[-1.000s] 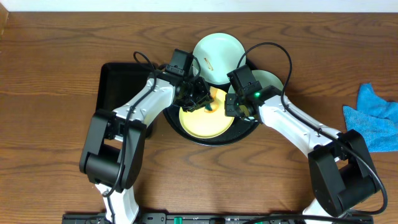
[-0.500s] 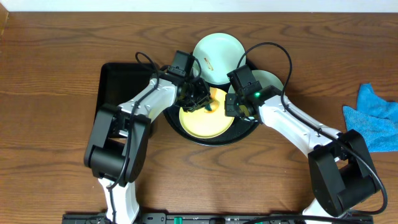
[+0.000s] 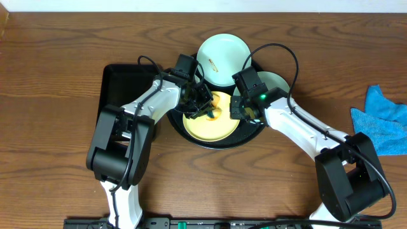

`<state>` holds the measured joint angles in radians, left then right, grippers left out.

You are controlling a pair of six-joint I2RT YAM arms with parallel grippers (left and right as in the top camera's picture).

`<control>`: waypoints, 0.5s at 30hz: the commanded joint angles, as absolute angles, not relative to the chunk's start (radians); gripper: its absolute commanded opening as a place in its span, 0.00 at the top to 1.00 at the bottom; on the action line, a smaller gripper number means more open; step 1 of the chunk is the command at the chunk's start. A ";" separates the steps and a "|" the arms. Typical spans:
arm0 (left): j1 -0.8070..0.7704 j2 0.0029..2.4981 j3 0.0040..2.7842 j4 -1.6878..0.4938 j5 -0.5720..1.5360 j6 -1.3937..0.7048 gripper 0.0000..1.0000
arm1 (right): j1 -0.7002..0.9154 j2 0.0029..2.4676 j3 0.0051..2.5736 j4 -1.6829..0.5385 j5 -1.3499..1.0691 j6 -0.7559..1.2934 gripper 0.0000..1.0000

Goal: Clean dirty plates on tray and stack at the side

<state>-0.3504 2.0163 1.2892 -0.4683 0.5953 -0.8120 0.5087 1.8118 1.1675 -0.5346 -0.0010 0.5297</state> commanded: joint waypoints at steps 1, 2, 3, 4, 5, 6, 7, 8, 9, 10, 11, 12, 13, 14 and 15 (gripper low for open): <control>-0.327 2.025 1.285 -0.490 0.574 -0.825 0.93 | 0.512 1.812 1.169 -0.532 0.010 0.519 0.99; -0.319 2.025 1.285 -0.490 0.574 -0.825 0.93 | 0.512 1.812 1.169 -0.532 0.010 0.519 0.99; -0.312 2.025 1.285 -0.490 0.574 -0.825 0.93 | 0.512 1.812 1.169 -0.532 0.010 0.519 0.99; -0.303 2.025 1.285 -0.490 0.574 -0.825 0.93 | 0.512 1.812 1.169 -0.532 0.010 0.519 0.99; -0.296 2.025 1.285 -0.490 0.573 -0.825 0.93 | 0.512 1.812 1.169 -0.532 0.010 0.519 0.99; -0.289 2.025 1.285 -0.490 0.567 -0.825 0.93 | 0.512 1.812 1.169 -0.532 0.010 0.519 0.99; -0.282 2.025 1.285 -0.492 0.563 -0.825 0.93 | 0.512 1.812 1.169 -0.532 0.010 0.519 0.99; -0.276 2.025 1.285 -0.492 0.563 -0.825 0.93 | 0.512 1.812 1.169 -0.532 0.010 0.519 0.99; -0.270 2.025 1.285 -0.493 0.563 -0.825 0.92 | 0.512 1.812 1.169 -0.532 0.010 0.519 0.99; -0.265 2.025 1.285 -0.498 0.564 -0.825 0.93 | 0.512 1.812 1.169 -0.532 0.010 0.519 0.99; -0.262 2.025 1.285 -0.506 0.564 -0.825 0.92 | 0.512 1.812 1.169 -0.532 0.010 0.519 0.99; -0.258 2.025 1.285 -0.516 0.564 -0.825 0.93 | 0.512 1.812 1.169 -0.533 0.010 0.519 0.99; -0.256 2.025 1.285 -0.529 0.564 -0.825 0.92 | 0.512 1.812 1.169 -0.533 0.010 0.519 0.99; -0.256 2.025 1.285 -0.543 0.564 -0.825 0.93 | 0.512 1.812 1.169 -0.533 0.010 0.519 0.99; -0.255 2.025 1.285 -0.558 0.564 -0.825 0.93 | 0.512 1.812 1.169 -0.533 0.010 0.519 0.99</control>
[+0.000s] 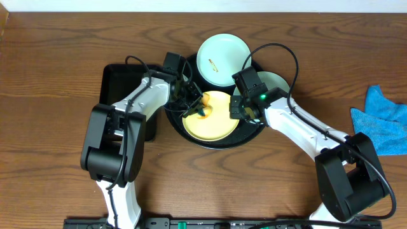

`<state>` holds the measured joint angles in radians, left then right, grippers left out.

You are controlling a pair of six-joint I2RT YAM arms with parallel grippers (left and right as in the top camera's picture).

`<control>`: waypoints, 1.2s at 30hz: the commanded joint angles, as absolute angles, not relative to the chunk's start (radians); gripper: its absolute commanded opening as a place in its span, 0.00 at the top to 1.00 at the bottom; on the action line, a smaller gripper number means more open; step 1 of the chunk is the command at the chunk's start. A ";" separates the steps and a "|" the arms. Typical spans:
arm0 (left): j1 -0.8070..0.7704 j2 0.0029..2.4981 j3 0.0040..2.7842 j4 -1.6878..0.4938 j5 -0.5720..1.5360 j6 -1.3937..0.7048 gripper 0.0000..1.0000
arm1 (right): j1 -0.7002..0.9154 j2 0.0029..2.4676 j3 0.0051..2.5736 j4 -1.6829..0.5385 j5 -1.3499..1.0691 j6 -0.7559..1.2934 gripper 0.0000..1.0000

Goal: Clean dirty plates on tray and stack at the side

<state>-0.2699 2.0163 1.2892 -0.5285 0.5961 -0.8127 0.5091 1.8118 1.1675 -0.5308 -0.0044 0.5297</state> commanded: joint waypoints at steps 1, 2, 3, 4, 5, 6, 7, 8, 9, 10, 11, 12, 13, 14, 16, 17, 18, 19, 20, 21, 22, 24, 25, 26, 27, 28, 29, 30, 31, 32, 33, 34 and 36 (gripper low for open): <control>-0.255 2.024 1.285 -0.571 0.565 -0.825 0.92 | 0.512 1.812 1.169 -0.532 0.010 0.519 0.99; -0.255 2.022 1.285 -0.583 0.565 -0.824 0.93 | 0.512 1.812 1.169 -0.532 0.011 0.519 0.99; -0.255 2.015 1.285 -0.596 0.564 -0.824 0.92 | 0.512 1.812 1.169 -0.532 0.011 0.519 0.99; -0.255 2.005 1.285 -0.600 0.565 -0.824 0.93 | 0.512 1.812 1.169 -0.532 0.010 0.519 0.99; -0.255 1.990 1.285 -0.602 0.564 -0.824 0.93 | 0.512 1.812 1.169 -0.532 0.011 0.519 0.99; -0.255 1.975 1.286 -0.600 0.564 -0.824 0.92 | 0.512 1.812 1.169 -0.531 0.011 0.519 0.99; -0.255 1.958 1.288 -0.597 0.564 -0.824 0.93 | 0.512 1.812 1.169 -0.530 0.011 0.519 0.99; -0.255 1.937 1.291 -0.592 0.564 -0.824 0.93 | 0.512 1.812 1.169 -0.530 0.011 0.519 0.99; -0.255 1.909 1.294 -0.584 0.564 -0.823 0.93 | 0.512 1.812 1.169 -0.530 0.011 0.519 0.99; -0.255 1.884 1.295 -0.570 0.564 -0.820 0.92 | 0.512 1.812 1.169 -0.530 0.011 0.519 0.99; -0.255 1.856 1.296 -0.556 0.564 -0.820 0.93 | 0.512 1.812 1.169 -0.530 0.010 0.519 0.99; -0.255 1.828 1.296 -0.540 0.564 -0.820 0.93 | 0.512 1.812 1.169 -0.530 0.011 0.519 0.99; -0.255 1.801 1.296 -0.527 0.564 -0.821 0.93 | 0.512 1.812 1.169 -0.530 0.011 0.519 0.99; -0.255 1.774 1.296 -0.519 0.564 -0.821 0.93 | 0.512 1.812 1.169 -0.530 0.011 0.519 0.99; -0.253 1.723 1.296 -0.513 0.562 -0.820 0.92 | 0.512 1.812 1.169 -0.530 0.011 0.519 0.99; -0.251 1.700 1.296 -0.513 0.561 -0.820 0.93 | 0.512 1.812 1.169 -0.530 0.011 0.519 0.99; -0.245 1.680 1.296 -0.514 0.554 -0.815 0.92 | 0.512 1.812 1.169 -0.526 0.011 0.519 0.99; -0.237 1.661 1.296 -0.514 0.553 -0.799 0.93 | 0.512 1.812 1.169 -0.523 0.020 0.518 0.99; -0.224 1.641 1.296 -0.516 0.553 -0.782 0.92 | 0.512 1.812 1.169 -0.519 0.030 0.517 0.99; -0.209 1.625 1.296 -0.522 0.553 -0.768 0.92 | 0.512 1.812 1.170 -0.514 0.038 0.505 0.99; -0.192 1.612 1.296 -0.532 0.553 -0.754 0.93 | 0.512 1.812 1.172 -0.510 0.042 0.485 0.99; -0.151 1.593 1.296 -0.567 0.553 -0.735 0.93 | 0.512 1.812 1.182 -0.508 0.068 0.447 0.99; -0.125 1.586 1.296 -0.593 0.553 -0.723 0.92 | 0.512 1.812 1.191 -0.509 0.096 0.416 0.99; -0.101 1.583 1.296 -0.615 0.553 -0.702 0.92 | 0.512 1.812 1.199 -0.508 0.116 0.387 0.99; -0.076 1.582 1.296 -0.637 0.553 -0.678 0.92 | 0.512 1.812 1.208 -0.508 0.135 0.357 0.99; -0.047 1.582 1.296 -0.664 0.553 -0.651 0.93 | 0.512 1.810 1.218 -0.509 0.152 0.327 0.99; -0.023 1.582 1.296 -0.688 0.552 -0.631 0.92 | 0.512 1.810 1.229 -0.509 0.167 0.301 0.99; 0.002 1.582 1.296 -0.709 0.552 -0.614 0.93 | 0.512 1.807 1.244 -0.509 0.181 0.272 0.99; 0.026 1.582 1.296 -0.727 0.552 -0.600 0.93 | 0.512 1.805 1.256 -0.509 0.189 0.250 0.99; 0.049 1.582 1.296 -0.741 0.552 -0.596 0.92 | 0.513 1.801 1.269 -0.509 0.199 0.230 0.99; 0.070 1.582 1.296 -0.752 0.552 -0.595 0.92 | 0.515 1.797 1.281 -0.509 0.212 0.214 0.99; 0.093 1.582 1.295 -0.760 0.552 -0.595 0.93 | 0.519 1.790 1.296 -0.509 0.231 0.194 0.99; 0.126 1.582 1.295 -0.763 0.552 -0.589 0.92 | 0.533 1.778 1.324 -0.509 0.268 0.153 0.99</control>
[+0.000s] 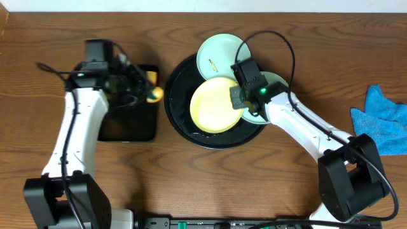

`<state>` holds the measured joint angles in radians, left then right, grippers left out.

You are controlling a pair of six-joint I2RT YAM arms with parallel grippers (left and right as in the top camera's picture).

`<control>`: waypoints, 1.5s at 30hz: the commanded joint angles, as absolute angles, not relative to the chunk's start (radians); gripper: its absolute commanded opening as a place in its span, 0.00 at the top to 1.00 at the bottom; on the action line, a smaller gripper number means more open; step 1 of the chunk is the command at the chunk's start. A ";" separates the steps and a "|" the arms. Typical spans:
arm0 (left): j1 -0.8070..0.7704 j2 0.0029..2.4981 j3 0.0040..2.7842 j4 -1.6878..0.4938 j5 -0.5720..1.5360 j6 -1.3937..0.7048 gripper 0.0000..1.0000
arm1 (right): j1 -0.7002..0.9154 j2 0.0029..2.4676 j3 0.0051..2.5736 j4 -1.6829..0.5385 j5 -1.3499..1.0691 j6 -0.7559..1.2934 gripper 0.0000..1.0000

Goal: Clean dirty plates on tray and stack at the side

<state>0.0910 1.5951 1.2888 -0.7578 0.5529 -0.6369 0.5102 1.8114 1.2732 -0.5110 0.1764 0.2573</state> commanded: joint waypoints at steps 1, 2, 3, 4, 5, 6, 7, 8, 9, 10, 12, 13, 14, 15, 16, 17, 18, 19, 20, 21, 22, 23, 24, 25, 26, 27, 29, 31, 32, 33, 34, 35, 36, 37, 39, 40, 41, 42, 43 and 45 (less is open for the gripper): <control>0.140 1.582 1.295 -0.763 0.552 -0.579 0.92 | 0.542 1.773 1.338 -0.509 0.295 0.128 0.99; 0.152 1.582 1.295 -0.763 0.551 -0.572 0.93 | 0.553 1.767 1.353 -0.510 0.324 0.101 0.99; 0.162 1.582 1.295 -0.765 0.544 -0.566 0.92 | 0.566 1.761 1.366 -0.510 0.357 0.068 0.99; 0.170 1.582 1.294 -0.770 0.530 -0.559 0.93 | 0.584 1.756 1.381 -0.509 0.405 0.029 0.99; 0.177 1.582 1.293 -0.775 0.509 -0.553 0.93 | 0.600 1.752 1.394 -0.508 0.454 -0.005 0.99; 0.181 1.582 1.293 -0.786 0.483 -0.553 0.93 | 0.619 1.750 1.405 -0.504 0.508 -0.041 0.99; 0.181 1.582 1.292 -0.797 0.456 -0.553 0.92 | 0.642 1.749 1.417 -0.496 0.574 -0.088 0.99; 0.181 1.582 1.291 -0.808 0.429 -0.553 0.92 | 0.663 1.749 1.423 -0.483 0.632 -0.132 0.99; 0.181 1.582 1.289 -0.818 0.405 -0.553 0.92 | 0.686 1.749 1.425 -0.462 0.691 -0.176 0.99; 0.181 1.582 1.284 -0.823 0.387 -0.553 0.93 | 0.709 1.749 1.425 -0.439 0.752 -0.216 0.99; 0.180 1.582 1.272 -0.830 0.367 -0.545 0.93 | 0.758 1.749 1.425 -0.385 0.876 -0.290 0.99; 0.180 1.582 1.265 -0.830 0.364 -0.534 0.92 | 0.780 1.749 1.425 -0.357 0.925 -0.318 0.99; 0.180 1.582 1.261 -0.830 0.363 -0.523 0.93 | 0.801 1.749 1.425 -0.329 0.964 -0.343 0.99; 0.180 1.582 1.256 -0.830 0.354 -0.516 0.93 | 0.821 1.749 1.425 -0.300 0.997 -0.370 0.99; 0.180 1.582 1.251 -0.830 0.342 -0.515 0.93 | 0.844 1.749 1.425 -0.271 1.031 -0.398 0.99; 0.180 1.582 1.248 -0.830 0.337 -0.511 0.93 | 0.860 1.749 1.425 -0.251 1.053 -0.414 0.99; 0.180 1.582 1.246 -0.831 0.328 -0.508 0.92 | 0.879 1.749 1.425 -0.232 1.077 -0.428 0.99; 0.180 1.582 1.243 -0.834 0.318 -0.508 0.92 | 0.899 1.749 1.425 -0.216 1.104 -0.432 0.99; 0.180 1.582 1.242 -0.834 0.311 -0.508 0.93 | 0.916 1.749 1.425 -0.205 1.128 -0.432 0.99; 0.180 1.582 1.240 -0.834 0.311 -0.505 0.92 | 0.931 1.749 1.425 -0.198 1.151 -0.432 0.99; 0.180 1.582 1.239 -0.834 0.308 -0.505 0.92 | 0.945 1.749 1.425 -0.195 1.168 -0.432 0.99; 0.180 1.582 1.237 -0.834 0.308 -0.505 0.92 | 0.959 1.749 1.425 -0.194 1.187 -0.430 0.99; 0.180 1.582 1.236 -0.834 0.308 -0.505 0.92 | 0.971 1.749 1.425 -0.194 1.208 -0.422 0.99; 0.180 1.582 1.234 -0.834 0.308 -0.505 0.92 | 0.982 1.749 1.425 -0.194 1.234 -0.412 0.99; 0.180 1.582 1.233 -0.834 0.308 -0.505 0.92 | 0.991 1.749 1.425 -0.194 1.248 -0.404 0.99; 0.180 1.582 1.232 -0.834 0.308 -0.505 0.93 | 0.997 1.749 1.425 -0.194 1.253 -0.404 0.99; 0.180 1.582 1.232 -0.834 0.309 -0.505 0.93 | 1.006 1.749 1.425 -0.191 1.253 -0.404 0.99; 0.180 1.582 1.232 -0.835 0.309 -0.505 0.93 | 1.008 1.749 1.425 -0.190 1.253 -0.405 0.99; 0.180 1.582 1.232 -0.835 0.309 -0.505 0.93 | 1.008 1.749 1.425 -0.191 1.253 -0.405 0.99; 0.180 1.582 1.232 -0.835 0.309 -0.505 0.93 | 1.008 1.749 1.425 -0.191 1.253 -0.405 0.99; 0.180 1.582 1.232 -0.834 0.309 -0.505 0.92 | 1.008 1.749 1.425 -0.191 1.253 -0.405 0.99; 0.180 1.582 1.232 -0.835 0.309 -0.505 0.93 | 1.008 1.749 1.425 -0.191 1.253 -0.405 0.99; 0.180 1.582 1.232 -0.835 0.309 -0.505 0.92 | 1.008 1.749 1.425 -0.191 1.252 -0.405 0.99; 0.180 1.582 1.232 -0.835 0.309 -0.505 0.92 | 1.008 1.749 1.425 -0.191 1.251 -0.405 0.99; 0.180 1.582 1.232 -0.837 0.309 -0.505 0.93 | 1.007 1.749 1.425 -0.194 1.225 -0.405 0.99; 0.180 1.582 1.232 -0.837 0.309 -0.505 0.93 | 1.006 1.749 1.425 -0.200 1.202 -0.405 0.99; 0.180 1.582 1.232 -0.837 0.309 -0.505 0.92 | 1.005 1.749 1.425 -0.207 1.180 -0.404 0.99; 0.180 1.582 1.232 -0.837 0.309 -0.505 0.93 | 1.002 1.749 1.425 -0.215 1.154 -0.405 0.99; 0.180 1.582 1.232 -0.837 0.309 -0.505 0.92 | 1.000 1.749 1.425 -0.217 1.130 -0.404 0.99; 0.180 1.582 1.232 -0.838 0.309 -0.505 0.92 | 0.997 1.749 1.425 -0.217 1.103 -0.397 0.99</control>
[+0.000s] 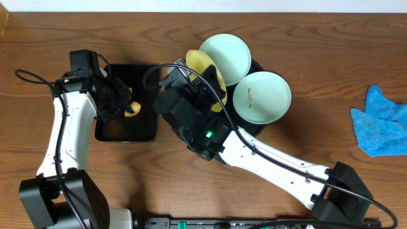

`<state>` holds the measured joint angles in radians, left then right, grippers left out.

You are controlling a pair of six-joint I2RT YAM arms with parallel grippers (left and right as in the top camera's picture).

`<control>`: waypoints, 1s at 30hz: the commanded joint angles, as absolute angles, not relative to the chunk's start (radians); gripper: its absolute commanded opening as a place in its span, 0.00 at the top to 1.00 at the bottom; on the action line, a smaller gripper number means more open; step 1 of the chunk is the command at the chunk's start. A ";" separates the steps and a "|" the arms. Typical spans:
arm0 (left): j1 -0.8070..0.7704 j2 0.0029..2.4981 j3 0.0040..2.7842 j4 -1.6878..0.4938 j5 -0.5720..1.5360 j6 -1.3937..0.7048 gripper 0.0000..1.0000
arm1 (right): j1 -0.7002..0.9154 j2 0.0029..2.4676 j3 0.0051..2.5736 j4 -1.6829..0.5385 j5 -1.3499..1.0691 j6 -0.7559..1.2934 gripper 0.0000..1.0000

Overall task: Clean dirty plates on tray and stack at the side
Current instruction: 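Carry the yellow plate right and set it beside the blue cloth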

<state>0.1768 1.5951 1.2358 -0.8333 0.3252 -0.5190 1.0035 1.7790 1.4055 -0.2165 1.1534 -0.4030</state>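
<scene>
My right gripper [198, 81] is raised close to the overhead camera and shut on the rim of a yellow plate [202, 63]. The plate is tilted, over the left edge of the round black tray [256, 65]. Two pale green plates sit on that tray, one at the back [224, 58] and one at the right [262, 97] with a small brown scrap on it. My left gripper [122, 104] hangs over the square black bin [127, 127]. A yellow food scrap [133, 110] is at its fingertips; the hold is unclear.
A blue cloth [383, 122] lies at the table's right edge. My right arm crosses the table's middle and hides most of the round tray's left half. Bare wooden tabletop lies in front of the bin and the tray.
My right gripper has lifted the yellow plate off the round tray and tilted it over the tray's left edge. My left gripper and the yellow scrap have moved from the bin's right edge to inside it.
First my left gripper was at the yellow scrap on the yellow plate, while my right gripper held the plate's right rim. Then the left gripper had the scrap at the bin's edge. Now the scrap is over the bin and the plate is raised and tilted.
</scene>
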 commanded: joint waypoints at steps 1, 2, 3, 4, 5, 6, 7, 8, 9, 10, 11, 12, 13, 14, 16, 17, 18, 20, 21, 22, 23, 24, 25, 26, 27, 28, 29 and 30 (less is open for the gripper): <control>0.180 1.582 1.232 -0.840 0.309 -0.505 0.92 | 0.994 1.749 1.425 -0.216 1.097 -0.396 0.99; 0.180 1.582 1.232 -0.842 0.309 -0.505 0.92 | 0.991 1.749 1.425 -0.216 1.094 -0.396 0.99; 0.180 1.582 1.232 -0.845 0.309 -0.506 0.93 | 0.987 1.749 1.425 -0.217 1.090 -0.396 0.99; 0.180 1.582 1.232 -0.848 0.309 -0.506 0.92 | 0.981 1.749 1.425 -0.218 1.079 -0.389 0.99; 0.180 1.582 1.232 -0.849 0.309 -0.506 0.92 | 0.969 1.749 1.425 -0.224 1.050 -0.370 0.99; 0.180 1.582 1.232 -0.849 0.309 -0.505 0.92 | 0.957 1.748 1.425 -0.236 1.010 -0.349 0.99; 0.180 1.582 1.232 -0.849 0.309 -0.505 0.92 | 0.942 1.744 1.425 -0.253 0.957 -0.322 0.99; 0.180 1.582 1.232 -0.849 0.309 -0.506 0.92 | 0.925 1.739 1.426 -0.278 0.896 -0.291 0.99; 0.180 1.582 1.232 -0.849 0.309 -0.506 0.92 | 0.904 1.729 1.429 -0.316 0.815 -0.245 0.99; 0.180 1.582 1.232 -0.848 0.309 -0.506 0.92 | 0.883 1.719 1.434 -0.353 0.738 -0.199 0.99; 0.180 1.582 1.232 -0.849 0.309 -0.506 0.93 | 0.858 1.707 1.441 -0.392 0.654 -0.150 0.99; 0.180 1.582 1.232 -0.848 0.309 -0.506 0.93 | 0.823 1.693 1.449 -0.433 0.552 -0.101 0.99; 0.180 1.582 1.232 -0.848 0.309 -0.506 0.92 | 0.787 1.681 1.457 -0.463 0.469 -0.066 0.99; 0.180 1.582 1.232 -0.848 0.309 -0.505 0.92 | 0.747 1.671 1.463 -0.484 0.397 -0.039 0.99; 0.180 1.582 1.232 -0.848 0.309 -0.506 0.92 | 0.645 1.651 1.473 -0.516 0.263 0.012 0.99; 0.180 1.582 1.232 -0.848 0.309 -0.506 0.92 | 0.592 1.643 1.475 -0.525 0.206 0.034 0.99; 0.180 1.582 1.232 -0.848 0.309 -0.505 0.92 | 0.537 1.636 1.475 -0.533 0.149 0.051 0.99; 0.180 1.582 1.232 -0.848 0.309 -0.505 0.92 | 0.408 1.631 1.475 -0.551 0.032 0.079 0.99; 0.180 1.582 1.232 -0.848 0.309 -0.505 0.92 | 0.345 1.631 1.475 -0.559 -0.014 0.096 0.99; 0.180 1.582 1.232 -0.848 0.308 -0.505 0.92 | 0.282 1.634 1.475 -0.567 -0.056 0.111 0.99; 0.180 1.582 1.232 -0.847 0.308 -0.505 0.92 | 0.209 1.638 1.475 -0.574 -0.104 0.121 0.99; 0.180 1.582 1.232 -0.847 0.308 -0.505 0.92 | 0.156 1.641 1.475 -0.577 -0.139 0.123 0.99; 0.180 1.582 1.232 -0.846 0.308 -0.505 0.92 | 0.084 1.647 1.475 -0.577 -0.186 0.123 0.99; 0.180 1.582 1.232 -0.844 0.308 -0.505 0.92 | 0.023 1.654 1.475 -0.577 -0.221 0.123 0.99; 0.180 1.582 1.232 -0.840 0.308 -0.505 0.92 | -0.035 1.662 1.475 -0.576 -0.251 0.123 0.99; 0.180 1.582 1.232 -0.836 0.308 -0.505 0.92 | -0.088 1.671 1.475 -0.576 -0.271 0.123 0.99; 0.180 1.582 1.232 -0.832 0.308 -0.505 0.92 | -0.148 1.684 1.475 -0.578 -0.284 0.123 0.99; 0.180 1.582 1.232 -0.829 0.308 -0.505 0.92 | -0.185 1.694 1.475 -0.583 -0.286 0.122 0.99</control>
